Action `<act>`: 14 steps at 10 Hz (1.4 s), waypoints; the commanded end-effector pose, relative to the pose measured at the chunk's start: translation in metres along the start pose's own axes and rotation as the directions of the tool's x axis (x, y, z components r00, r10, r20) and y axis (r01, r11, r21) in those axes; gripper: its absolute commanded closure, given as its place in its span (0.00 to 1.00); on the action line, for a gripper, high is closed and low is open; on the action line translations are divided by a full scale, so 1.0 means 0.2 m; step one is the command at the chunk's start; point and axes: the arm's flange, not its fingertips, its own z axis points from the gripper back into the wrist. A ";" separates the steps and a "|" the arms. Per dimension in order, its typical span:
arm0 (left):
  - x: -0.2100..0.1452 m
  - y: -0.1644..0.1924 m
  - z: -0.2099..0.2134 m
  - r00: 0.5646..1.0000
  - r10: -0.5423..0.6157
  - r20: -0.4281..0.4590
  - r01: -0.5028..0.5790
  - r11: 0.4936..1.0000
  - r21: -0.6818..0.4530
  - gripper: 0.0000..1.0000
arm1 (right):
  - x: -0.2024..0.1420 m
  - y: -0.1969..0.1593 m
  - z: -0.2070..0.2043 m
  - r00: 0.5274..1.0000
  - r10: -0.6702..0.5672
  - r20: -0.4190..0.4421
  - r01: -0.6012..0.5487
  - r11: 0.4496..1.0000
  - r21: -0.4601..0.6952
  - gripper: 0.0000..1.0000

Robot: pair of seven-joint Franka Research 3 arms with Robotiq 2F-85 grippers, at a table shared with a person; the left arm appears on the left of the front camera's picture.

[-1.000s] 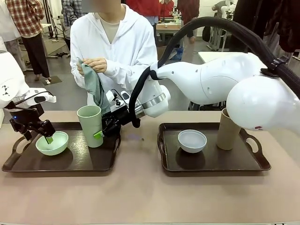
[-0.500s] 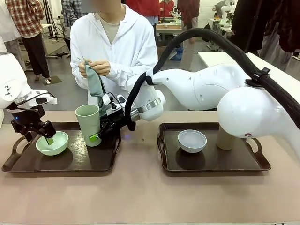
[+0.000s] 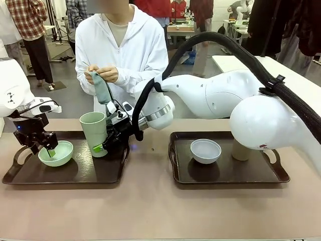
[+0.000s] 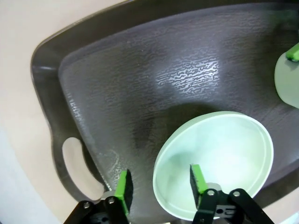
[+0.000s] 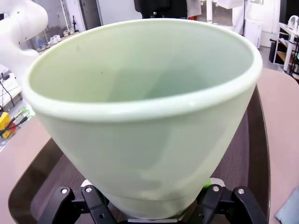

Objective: Set up a tray with a mat and arrange the tableware.
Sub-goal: Pick up the Picnic Bowl and Reusable plastic cup from the Handle tray in front of the human's position and hold them in the air.

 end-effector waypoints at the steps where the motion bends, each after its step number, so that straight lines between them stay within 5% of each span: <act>1: 0.02 0.01 0.01 1.000 0.014 -0.012 -0.014 1.000 0.015 0.72 | 0.00 -0.05 -0.02 1.000 0.029 -0.004 -0.029 0.999 0.015 1.00; 2: 0.02 0.01 0.02 1.000 0.015 -0.012 -0.015 1.000 0.014 1.00 | 0.00 -0.05 -0.02 0.999 0.032 -0.005 -0.032 0.999 0.015 1.00; 3: 0.02 0.01 0.02 1.000 0.019 -0.010 -0.018 1.000 0.012 1.00 | 0.00 -0.05 -0.01 0.999 0.034 -0.006 -0.034 0.999 0.017 1.00; 4: 0.02 0.01 0.03 1.000 0.019 -0.010 -0.018 1.000 0.012 1.00 | 0.00 -0.05 -0.01 0.999 0.037 -0.006 -0.037 0.999 0.015 0.80; 5: 0.01 0.01 0.03 1.000 0.020 -0.011 -0.020 1.000 0.010 1.00 | 0.00 -0.04 -0.01 0.999 0.039 -0.006 -0.039 0.999 0.015 0.80; 6: 0.02 0.02 0.03 1.000 0.018 -0.015 -0.018 1.000 0.011 1.00 | 0.00 -0.04 -0.01 0.999 0.043 -0.006 -0.043 0.999 0.012 1.00; 7: 0.01 0.02 0.03 1.000 0.019 -0.019 -0.019 1.000 0.004 1.00 | 0.00 -0.03 0.00 0.999 0.047 -0.008 -0.047 0.999 0.008 0.80; 8: 0.01 0.02 0.04 1.000 0.018 -0.023 -0.018 1.000 0.002 1.00 | 0.01 -0.01 0.01 0.999 0.054 -0.009 -0.054 0.999 0.002 1.00; 10: 0.01 0.02 0.05 0.999 0.023 -0.037 -0.023 1.000 0.003 1.00 | 0.02 0.03 0.05 0.997 0.075 0.000 -0.075 0.997 -0.009 1.00; 11: 0.02 0.02 0.06 0.999 0.028 -0.039 -0.027 1.000 0.005 1.00 | 0.03 0.04 0.07 0.998 0.068 0.011 -0.068 0.997 -0.031 0.79; 12: 0.01 0.02 0.10 0.997 0.027 -0.079 -0.027 1.000 -0.009 1.00 | 0.07 0.08 0.08 0.997 0.065 0.030 -0.064 0.998 -0.023 0.33; 14: -0.04 0.03 0.30 0.998 0.015 -0.063 -0.021 0.995 -0.099 1.00 | 0.25 0.26 0.15 0.993 0.120 0.011 -0.119 0.992 -0.043 0.33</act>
